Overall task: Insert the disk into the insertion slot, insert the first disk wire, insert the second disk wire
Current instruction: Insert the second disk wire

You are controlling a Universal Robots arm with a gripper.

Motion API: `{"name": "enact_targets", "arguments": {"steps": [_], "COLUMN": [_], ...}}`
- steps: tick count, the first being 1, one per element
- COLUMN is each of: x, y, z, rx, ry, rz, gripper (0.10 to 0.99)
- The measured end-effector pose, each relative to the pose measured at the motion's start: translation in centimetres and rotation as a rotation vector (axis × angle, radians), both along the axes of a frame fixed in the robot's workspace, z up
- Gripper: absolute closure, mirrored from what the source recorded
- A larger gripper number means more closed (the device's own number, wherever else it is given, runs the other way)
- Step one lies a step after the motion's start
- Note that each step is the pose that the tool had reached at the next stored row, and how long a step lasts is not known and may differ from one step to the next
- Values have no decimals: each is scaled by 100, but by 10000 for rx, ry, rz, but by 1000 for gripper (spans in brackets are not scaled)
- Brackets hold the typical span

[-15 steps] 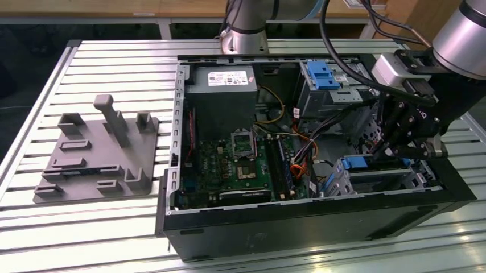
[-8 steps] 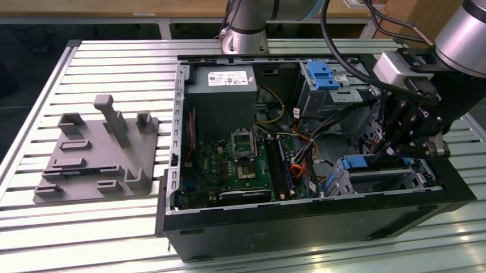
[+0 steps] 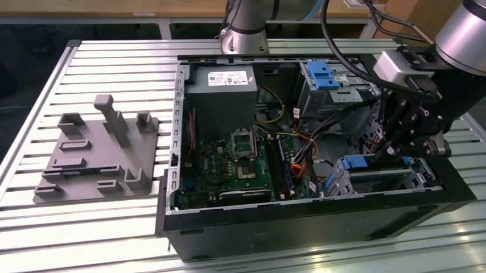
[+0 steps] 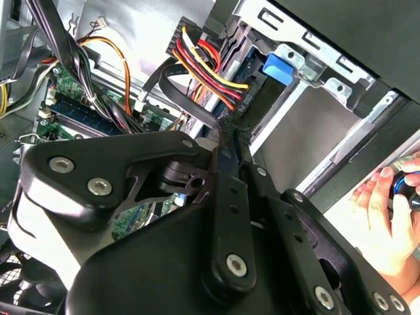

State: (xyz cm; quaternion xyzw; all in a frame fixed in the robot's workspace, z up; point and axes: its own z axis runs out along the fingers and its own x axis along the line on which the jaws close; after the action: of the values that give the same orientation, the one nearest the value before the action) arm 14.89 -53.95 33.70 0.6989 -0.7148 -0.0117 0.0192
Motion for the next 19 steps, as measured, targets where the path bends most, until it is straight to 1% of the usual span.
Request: {"name": "enact_targets", "arguments": {"steps": [14,19], "x": [-1,0], "y": [18,19], "z": [-5,-20], "rx": [-4,-1], "ry": [0,0], "rz": [-1,0], "gripper": [941,941]}}
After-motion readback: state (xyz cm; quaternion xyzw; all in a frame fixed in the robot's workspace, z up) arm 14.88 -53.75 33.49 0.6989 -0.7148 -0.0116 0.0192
